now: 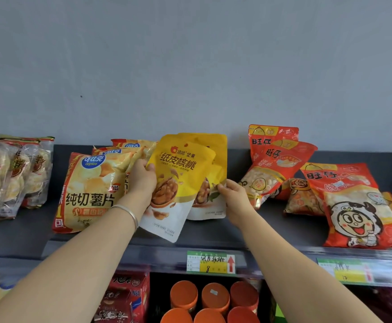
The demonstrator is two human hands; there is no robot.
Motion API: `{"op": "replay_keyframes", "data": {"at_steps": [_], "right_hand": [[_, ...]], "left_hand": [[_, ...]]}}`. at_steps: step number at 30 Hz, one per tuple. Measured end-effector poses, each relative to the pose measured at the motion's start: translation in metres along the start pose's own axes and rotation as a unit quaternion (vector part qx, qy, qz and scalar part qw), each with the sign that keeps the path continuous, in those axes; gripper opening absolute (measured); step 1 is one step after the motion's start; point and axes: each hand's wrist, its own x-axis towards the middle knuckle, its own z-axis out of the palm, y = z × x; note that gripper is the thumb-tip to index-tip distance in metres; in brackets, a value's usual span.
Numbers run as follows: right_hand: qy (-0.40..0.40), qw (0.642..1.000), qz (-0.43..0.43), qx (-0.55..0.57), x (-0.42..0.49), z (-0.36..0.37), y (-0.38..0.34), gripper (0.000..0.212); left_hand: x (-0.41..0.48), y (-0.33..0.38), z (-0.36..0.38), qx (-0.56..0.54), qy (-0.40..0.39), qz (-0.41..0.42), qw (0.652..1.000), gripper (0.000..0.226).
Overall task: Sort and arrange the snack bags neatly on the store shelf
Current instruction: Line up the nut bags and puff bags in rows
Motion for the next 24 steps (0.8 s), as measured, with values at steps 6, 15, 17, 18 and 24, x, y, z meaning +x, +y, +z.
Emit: {"op": "replay_keyframes", "data": {"at_steps": [6,15,17,18,24], "right_hand": [[0.000,1.000,0.000,0.007,-0.004,-0.003,-0.002,0.028],[-0.021,0.999,0.023,0.007,-0.003,0.005,-0.001,0.027],[-0.013,1.000,0.023,-0.010,-0.003,0.003,-0.001,0.022],[-0.006,1.000,0.019,-0.017,-0.002,0.002,-0.001,0.020],[-0.002,0.999,0.001,-0.033,-0.002,0.001,-0.001,0.025]], "left_hand": [[-0.011,-0.009,-0.002,-0.041,0.093,-0.062,0.993,0.026],[-0.013,-0.011,0.011,-0.083,0.079,-0.029,0.993,0.009],[-0.012,-0.016,0.012,-0.089,0.054,-0.024,0.994,0.018],[-0.012,-0.018,0.012,-0.089,0.037,-0.024,0.995,0.022],[-0.028,-0.025,0.016,-0.097,0.007,-0.032,0.995,0.030]]}}
